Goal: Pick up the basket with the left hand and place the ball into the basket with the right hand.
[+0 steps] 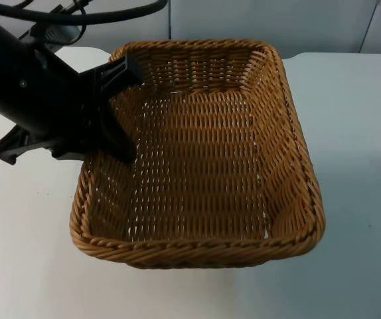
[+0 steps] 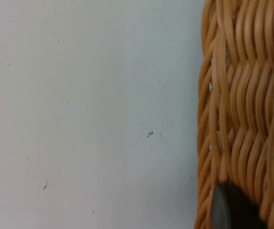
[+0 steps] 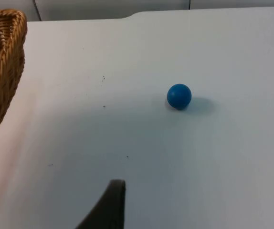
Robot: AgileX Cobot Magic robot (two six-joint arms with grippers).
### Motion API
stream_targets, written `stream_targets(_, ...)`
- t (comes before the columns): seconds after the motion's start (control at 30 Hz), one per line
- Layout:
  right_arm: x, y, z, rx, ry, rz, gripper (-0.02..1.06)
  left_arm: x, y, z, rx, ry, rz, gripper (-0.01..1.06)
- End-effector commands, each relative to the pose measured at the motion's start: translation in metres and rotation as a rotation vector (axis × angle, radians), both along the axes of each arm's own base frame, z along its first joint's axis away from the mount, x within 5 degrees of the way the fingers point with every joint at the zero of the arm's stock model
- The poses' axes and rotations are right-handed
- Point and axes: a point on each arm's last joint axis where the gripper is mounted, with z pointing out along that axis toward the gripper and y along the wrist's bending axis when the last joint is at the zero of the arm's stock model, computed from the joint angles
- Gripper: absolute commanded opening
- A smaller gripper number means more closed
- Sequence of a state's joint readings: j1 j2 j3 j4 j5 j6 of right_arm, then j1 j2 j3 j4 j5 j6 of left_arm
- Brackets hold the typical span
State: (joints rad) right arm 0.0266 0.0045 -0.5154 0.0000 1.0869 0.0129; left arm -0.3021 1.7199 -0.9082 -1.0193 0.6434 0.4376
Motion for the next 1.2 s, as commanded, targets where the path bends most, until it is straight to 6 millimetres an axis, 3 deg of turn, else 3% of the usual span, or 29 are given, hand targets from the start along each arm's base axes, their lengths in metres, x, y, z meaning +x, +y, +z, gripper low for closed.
stream_targets(0.0,0.0,0.0,-0.001,0.0,-0.005,-0.007,1.04,-0.002,0.0,0.005,-0.024,0.003,0.007,0.0)
stream_targets(0.27,-0.003,0.0,0.009,0.017,-0.042,-0.015,1.04,-0.003,0.0,0.005,-0.028,0.009,-0.002,0.0)
stream_targets(0.43,0.02,0.0,0.032,0.009,0.019,-0.012,1.04,-0.003,0.0,0.005,-0.029,0.011,-0.004,0.0)
stream_targets(0.57,0.055,0.001,0.053,-0.009,0.06,-0.008,1.03,-0.003,0.0,0.005,-0.028,0.008,-0.007,0.0)
stream_targets(0.6,0.055,0.001,0.053,-0.009,0.06,-0.008,1.03,-0.003,0.0,0.005,-0.028,0.008,-0.007,0.0)
stream_targets(0.77,0.112,0.002,0.071,-0.051,0.128,0.018,1.03,-0.003,0.0,0.005,-0.027,0.006,-0.009,0.0)
stream_targets(0.8,0.112,0.002,0.071,-0.051,0.128,0.018,1.03,-0.003,0.0,0.005,-0.027,0.006,-0.009,0.0)
stream_targets(0.9,0.154,0.003,0.082,-0.073,0.183,0.034,1.03,-0.003,0.0,0.005,-0.027,0.006,-0.009,0.0)
stream_targets(1.17,0.226,0.004,0.082,-0.086,0.298,0.052,1.03,-0.003,0.0,0.005,-0.027,0.006,-0.009,0.0)
